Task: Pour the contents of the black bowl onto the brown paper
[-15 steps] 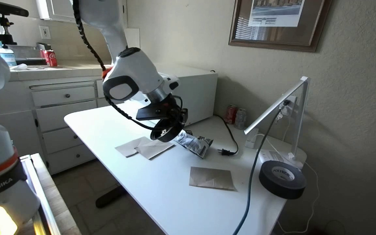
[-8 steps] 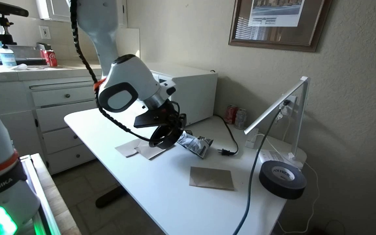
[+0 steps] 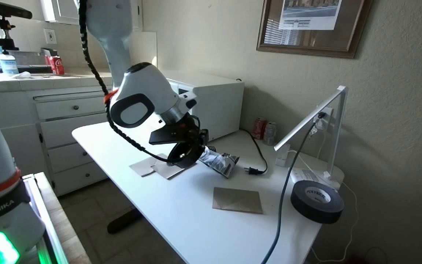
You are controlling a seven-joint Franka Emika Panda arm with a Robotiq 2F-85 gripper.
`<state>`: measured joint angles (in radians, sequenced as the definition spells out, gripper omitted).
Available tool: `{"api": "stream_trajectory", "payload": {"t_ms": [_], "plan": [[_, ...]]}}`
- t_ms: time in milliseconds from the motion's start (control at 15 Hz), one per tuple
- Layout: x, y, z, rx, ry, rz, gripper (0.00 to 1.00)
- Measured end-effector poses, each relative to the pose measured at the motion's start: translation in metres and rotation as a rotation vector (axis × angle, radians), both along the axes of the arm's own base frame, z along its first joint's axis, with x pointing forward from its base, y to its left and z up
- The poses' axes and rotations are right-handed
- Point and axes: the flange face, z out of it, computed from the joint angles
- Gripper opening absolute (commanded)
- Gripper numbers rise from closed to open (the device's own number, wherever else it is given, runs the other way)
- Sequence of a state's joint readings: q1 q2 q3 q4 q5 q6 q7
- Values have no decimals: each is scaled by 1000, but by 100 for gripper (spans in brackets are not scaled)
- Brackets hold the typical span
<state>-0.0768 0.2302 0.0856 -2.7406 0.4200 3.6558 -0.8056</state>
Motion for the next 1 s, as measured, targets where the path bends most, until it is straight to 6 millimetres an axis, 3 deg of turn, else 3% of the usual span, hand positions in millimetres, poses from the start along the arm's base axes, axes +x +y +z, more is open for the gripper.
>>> {"api": "stream_trajectory", "payload": {"t_ms": [1000], "plan": [[4, 24, 6, 7, -61, 22, 2]]}}
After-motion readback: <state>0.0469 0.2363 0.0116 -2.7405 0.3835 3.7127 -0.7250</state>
